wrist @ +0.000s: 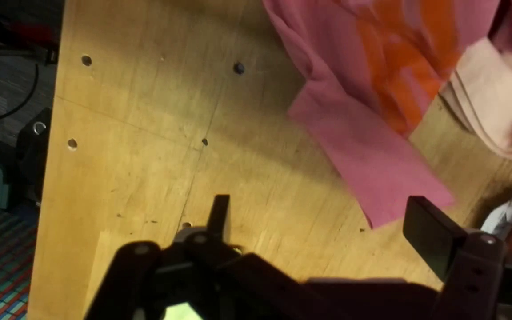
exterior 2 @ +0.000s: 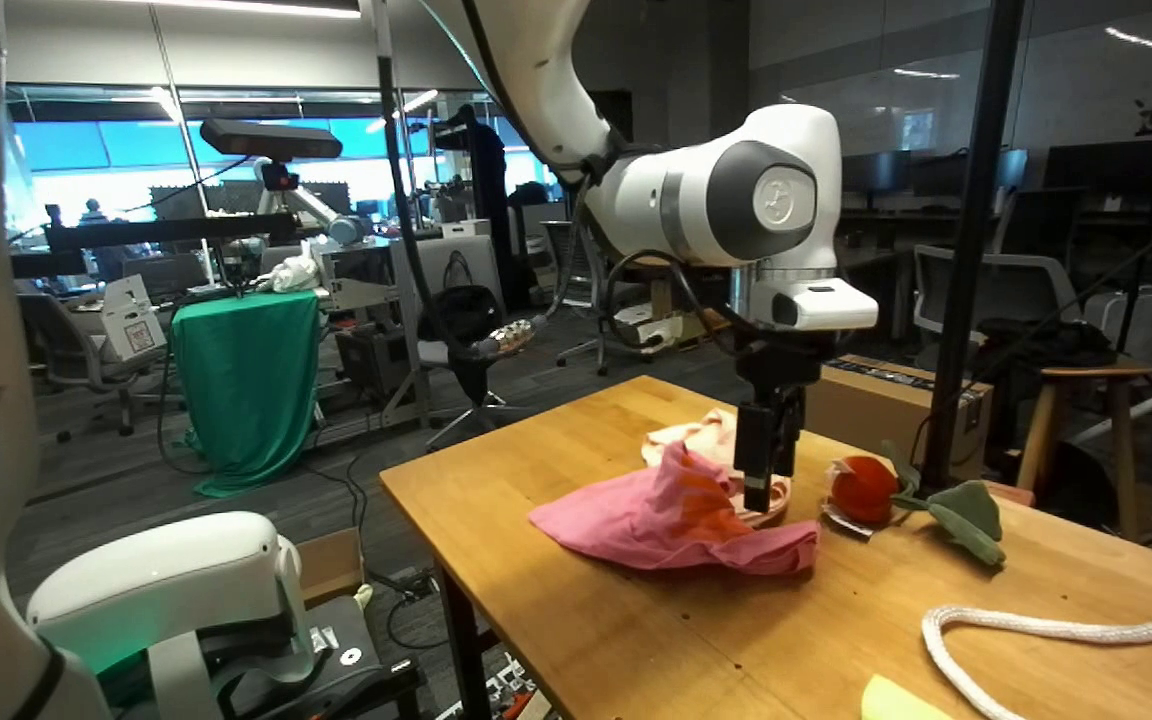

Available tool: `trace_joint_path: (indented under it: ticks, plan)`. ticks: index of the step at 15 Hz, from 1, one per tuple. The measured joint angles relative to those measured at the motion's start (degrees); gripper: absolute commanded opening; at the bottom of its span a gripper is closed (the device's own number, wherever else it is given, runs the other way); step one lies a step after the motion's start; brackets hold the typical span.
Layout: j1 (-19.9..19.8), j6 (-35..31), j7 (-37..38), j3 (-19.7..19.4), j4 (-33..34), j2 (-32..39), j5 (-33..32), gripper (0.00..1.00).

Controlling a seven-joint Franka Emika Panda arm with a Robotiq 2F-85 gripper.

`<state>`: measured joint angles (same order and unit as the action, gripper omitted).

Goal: Separate the things on the heap

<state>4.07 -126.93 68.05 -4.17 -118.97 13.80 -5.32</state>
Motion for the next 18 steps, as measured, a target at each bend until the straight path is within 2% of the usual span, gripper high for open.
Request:
trace_joint_path:
  ticks: [7, 11, 14, 18]
  plan:
    - [-0.4, 1.2, -22.6, 3.7, -6.8, -4.9, 11.3, 1.0]
    - [-0.3, 2.6, -33.6, 5.5, -9.4, -5.5, 14.6, 1.0]
    - [0.1, 2.6, -37.8, 6.2, -10.7, -5.4, 14.2, 1.0]
    - [1.3, 0.5, -38.3, 6.3, -10.6, -4.7, 10.0, 1.0]
